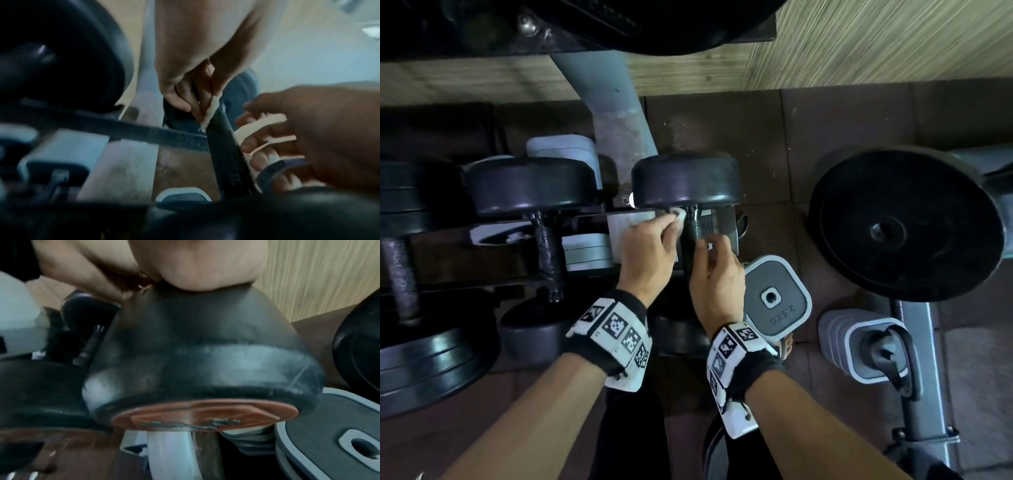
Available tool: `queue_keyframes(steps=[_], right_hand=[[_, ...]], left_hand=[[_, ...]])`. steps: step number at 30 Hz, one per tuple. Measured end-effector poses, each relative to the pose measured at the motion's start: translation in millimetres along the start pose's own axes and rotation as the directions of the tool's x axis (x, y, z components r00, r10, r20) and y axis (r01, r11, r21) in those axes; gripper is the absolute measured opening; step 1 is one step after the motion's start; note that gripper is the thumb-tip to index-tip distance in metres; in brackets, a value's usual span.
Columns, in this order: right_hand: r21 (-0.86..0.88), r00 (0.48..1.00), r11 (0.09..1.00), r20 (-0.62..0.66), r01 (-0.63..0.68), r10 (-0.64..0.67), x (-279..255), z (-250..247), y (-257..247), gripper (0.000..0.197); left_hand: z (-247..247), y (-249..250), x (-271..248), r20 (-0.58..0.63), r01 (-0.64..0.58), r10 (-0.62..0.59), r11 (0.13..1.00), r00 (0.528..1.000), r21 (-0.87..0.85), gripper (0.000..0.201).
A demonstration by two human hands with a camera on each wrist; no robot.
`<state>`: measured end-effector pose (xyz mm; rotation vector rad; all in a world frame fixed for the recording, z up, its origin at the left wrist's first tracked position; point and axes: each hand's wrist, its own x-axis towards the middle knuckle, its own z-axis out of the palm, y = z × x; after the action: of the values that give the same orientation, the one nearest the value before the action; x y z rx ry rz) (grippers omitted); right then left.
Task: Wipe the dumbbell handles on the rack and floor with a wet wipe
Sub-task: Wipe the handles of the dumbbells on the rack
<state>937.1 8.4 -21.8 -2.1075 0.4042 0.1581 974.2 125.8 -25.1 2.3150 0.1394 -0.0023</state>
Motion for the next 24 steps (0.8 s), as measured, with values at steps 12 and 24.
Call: queue_keyframes(steps=[12,24], right_hand=[[0.231,0.948,0.949,0.282,-0.217,0.148,34,-35,15,0.018],[-0.153,0.892,0.987,0.451,0.047,0.027,90,-10,27,0.021]], left_hand=[[-39,-6,-49,0.108,0.229,-0.21,0.951,0.972,-0.209,0.017],[-67,-72,-80,-0.058,0.156,-0.163,0.695,0.985,0.702,0.028]])
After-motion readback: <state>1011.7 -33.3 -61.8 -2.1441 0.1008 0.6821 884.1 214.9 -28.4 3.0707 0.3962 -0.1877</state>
